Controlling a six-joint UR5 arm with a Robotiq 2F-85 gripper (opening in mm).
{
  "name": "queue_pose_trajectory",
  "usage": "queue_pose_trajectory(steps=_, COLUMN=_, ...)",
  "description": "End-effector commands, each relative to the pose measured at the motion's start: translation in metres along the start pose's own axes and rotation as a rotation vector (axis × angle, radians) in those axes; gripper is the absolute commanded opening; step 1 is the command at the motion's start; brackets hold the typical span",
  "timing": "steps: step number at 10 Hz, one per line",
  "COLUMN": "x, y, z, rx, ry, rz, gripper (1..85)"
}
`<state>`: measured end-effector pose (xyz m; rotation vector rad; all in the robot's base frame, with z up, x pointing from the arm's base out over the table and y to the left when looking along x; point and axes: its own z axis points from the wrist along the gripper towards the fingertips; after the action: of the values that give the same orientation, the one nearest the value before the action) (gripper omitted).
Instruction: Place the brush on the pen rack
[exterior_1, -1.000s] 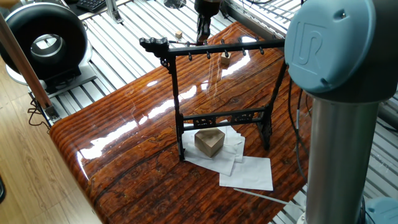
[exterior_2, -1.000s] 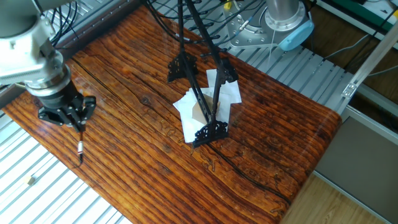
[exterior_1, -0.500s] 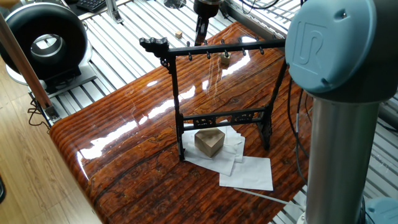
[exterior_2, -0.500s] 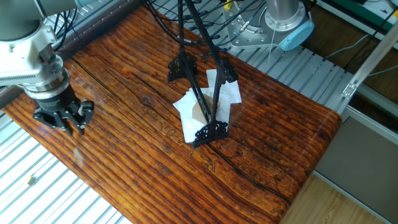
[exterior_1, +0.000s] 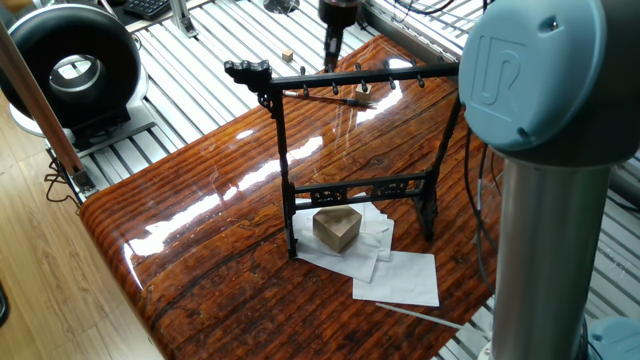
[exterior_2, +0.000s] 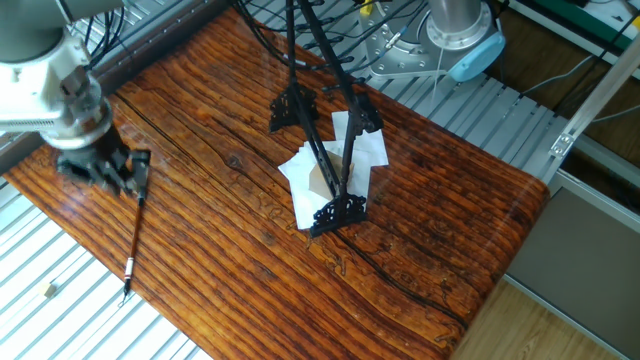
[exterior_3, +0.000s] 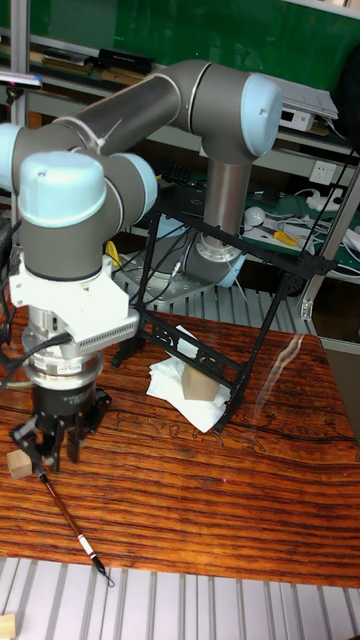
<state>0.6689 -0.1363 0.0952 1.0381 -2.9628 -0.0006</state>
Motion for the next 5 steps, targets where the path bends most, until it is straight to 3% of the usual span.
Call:
queue_pose_trajectory(steps=1, x=0.06, y=-0.002, z=-0.039, rx=0.054, ry=0.203, rz=0.16, gripper=1.0)
queue_pose_trajectory(steps=2, x=0.059, y=0.01, z=-0.035, rx=0.01, ry=0.193, rz=0.207, gripper=1.0)
queue_pose_trajectory(steps=3, x=0.042, y=0.02, z=-0.023, rx=-0.044, ry=0.125, rz=0.242, gripper=1.0)
queue_pose_trajectory(steps=4, x=0.038, y=0.022, z=-0.017, rx=-0.058, ry=0.116, rz=0.262, gripper=1.0)
queue_pose_trajectory(steps=5, x=0.04, y=0.022, z=-0.017, rx=-0.056, ry=0.132, rz=0.27, gripper=1.0)
